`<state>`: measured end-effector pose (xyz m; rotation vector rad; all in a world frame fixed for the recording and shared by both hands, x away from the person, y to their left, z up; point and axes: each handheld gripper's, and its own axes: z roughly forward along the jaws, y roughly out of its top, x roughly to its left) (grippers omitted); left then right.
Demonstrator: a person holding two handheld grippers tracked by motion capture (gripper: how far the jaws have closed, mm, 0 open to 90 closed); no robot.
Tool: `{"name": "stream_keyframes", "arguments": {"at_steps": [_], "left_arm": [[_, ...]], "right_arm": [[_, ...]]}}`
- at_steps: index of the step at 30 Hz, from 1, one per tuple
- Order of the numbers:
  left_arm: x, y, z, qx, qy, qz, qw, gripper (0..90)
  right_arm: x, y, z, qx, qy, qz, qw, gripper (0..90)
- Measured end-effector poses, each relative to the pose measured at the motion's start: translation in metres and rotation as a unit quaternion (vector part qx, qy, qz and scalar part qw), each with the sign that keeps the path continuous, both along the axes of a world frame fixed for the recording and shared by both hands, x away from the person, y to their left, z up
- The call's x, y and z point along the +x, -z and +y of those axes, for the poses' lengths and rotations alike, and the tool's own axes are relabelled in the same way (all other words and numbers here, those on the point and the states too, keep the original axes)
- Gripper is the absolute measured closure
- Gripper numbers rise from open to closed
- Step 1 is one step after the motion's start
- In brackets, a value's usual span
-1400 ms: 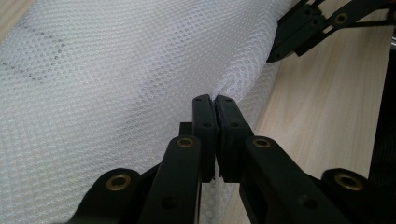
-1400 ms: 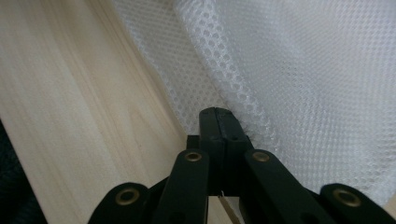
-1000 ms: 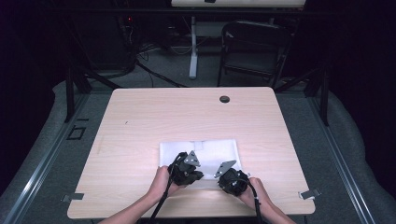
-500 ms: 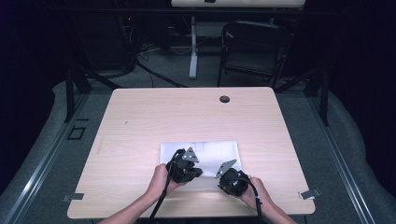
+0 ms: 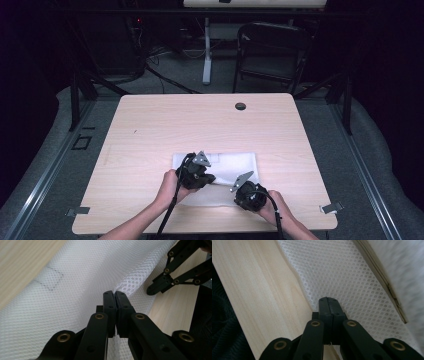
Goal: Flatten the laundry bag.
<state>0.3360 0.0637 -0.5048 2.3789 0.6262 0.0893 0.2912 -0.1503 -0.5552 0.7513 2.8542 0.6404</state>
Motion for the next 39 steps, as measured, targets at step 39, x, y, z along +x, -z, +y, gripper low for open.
{"name": "stream_keyframes", "arguments": {"at_steps": [39], "left_arm": [[0.037, -0.061, 0.003, 0.048, -0.017, -0.068, 0.9964, 88.4]], "right_arm": [[-0.007, -0.001, -0.002, -0.001, -0.011, 0.026, 0.9996, 90.0]]}}
